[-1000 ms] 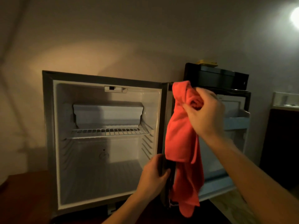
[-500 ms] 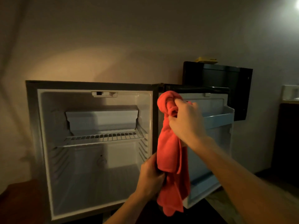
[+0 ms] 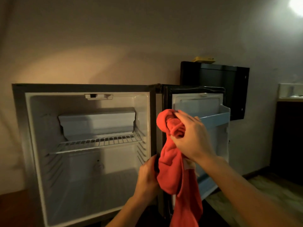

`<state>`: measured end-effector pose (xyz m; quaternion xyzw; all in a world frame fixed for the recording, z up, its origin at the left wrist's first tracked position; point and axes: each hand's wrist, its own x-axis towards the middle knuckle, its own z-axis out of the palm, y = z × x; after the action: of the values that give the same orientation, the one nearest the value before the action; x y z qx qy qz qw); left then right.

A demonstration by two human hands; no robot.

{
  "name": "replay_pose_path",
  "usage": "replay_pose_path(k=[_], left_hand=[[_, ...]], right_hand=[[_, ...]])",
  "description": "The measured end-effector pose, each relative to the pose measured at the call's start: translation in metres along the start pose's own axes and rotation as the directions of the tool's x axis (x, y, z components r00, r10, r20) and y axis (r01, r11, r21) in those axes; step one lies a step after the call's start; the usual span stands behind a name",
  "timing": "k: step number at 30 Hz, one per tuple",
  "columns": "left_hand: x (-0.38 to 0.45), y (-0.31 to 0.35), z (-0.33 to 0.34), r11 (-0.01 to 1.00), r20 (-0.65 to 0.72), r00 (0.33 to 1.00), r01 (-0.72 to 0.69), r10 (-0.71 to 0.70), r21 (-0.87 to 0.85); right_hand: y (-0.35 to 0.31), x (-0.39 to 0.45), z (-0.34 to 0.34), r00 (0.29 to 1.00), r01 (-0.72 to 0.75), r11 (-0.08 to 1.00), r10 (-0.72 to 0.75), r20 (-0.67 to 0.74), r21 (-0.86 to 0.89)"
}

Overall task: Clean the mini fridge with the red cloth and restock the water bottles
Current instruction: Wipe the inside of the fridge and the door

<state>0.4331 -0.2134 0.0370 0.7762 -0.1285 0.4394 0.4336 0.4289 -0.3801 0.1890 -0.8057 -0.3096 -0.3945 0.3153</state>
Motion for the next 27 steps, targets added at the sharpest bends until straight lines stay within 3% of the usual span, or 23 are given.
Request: replay_pose_path(k=[3, 8, 10, 15, 20, 23, 27], left_hand=[[-0.001, -0.002, -0.001, 1.000, 0.015, 1.000, -0.004, 0.004, -0.001], [0.000, 0.002, -0.004, 0.998, 0.032, 0.999, 0.029, -0.028, -0.047], [0.000, 0.005, -0.004, 0.997, 0.024, 0.999, 0.039, -0.038, -0.073], [-0.005, 0.006, -0.009, 0.998, 0.040, 0.999, 0.034, -0.031, -0.062], [-0.017, 0.004, -0.025, 0.995, 0.183, 0.981, 0.072, -0.059, -0.064], [-0.027, 0.005, -0.035, 0.999, 0.228, 0.974, -0.002, -0.010, 0.052], [-0.041, -0.001, -0.055, 0.976, 0.290, 0.956, -0.013, -0.052, 0.216]], right_hand=[[-0.002, 0.002, 0.003, 0.999, 0.046, 0.999, -0.046, -0.012, -0.009], [-0.018, 0.025, -0.012, 0.975, 0.064, 0.997, -0.070, -0.213, -0.033], [-0.026, 0.043, -0.020, 0.970, 0.073, 0.995, -0.087, -0.229, -0.068], [-0.039, 0.038, -0.013, 0.992, 0.025, 0.988, -0.044, -0.119, -0.152], [-0.042, -0.005, 0.004, 1.000, 0.026, 0.991, -0.027, -0.005, -0.131], [-0.039, -0.038, 0.014, 0.992, -0.040, 0.986, 0.059, 0.115, -0.161], [-0.031, -0.089, 0.031, 0.940, -0.099, 0.981, 0.146, 0.307, -0.165]])
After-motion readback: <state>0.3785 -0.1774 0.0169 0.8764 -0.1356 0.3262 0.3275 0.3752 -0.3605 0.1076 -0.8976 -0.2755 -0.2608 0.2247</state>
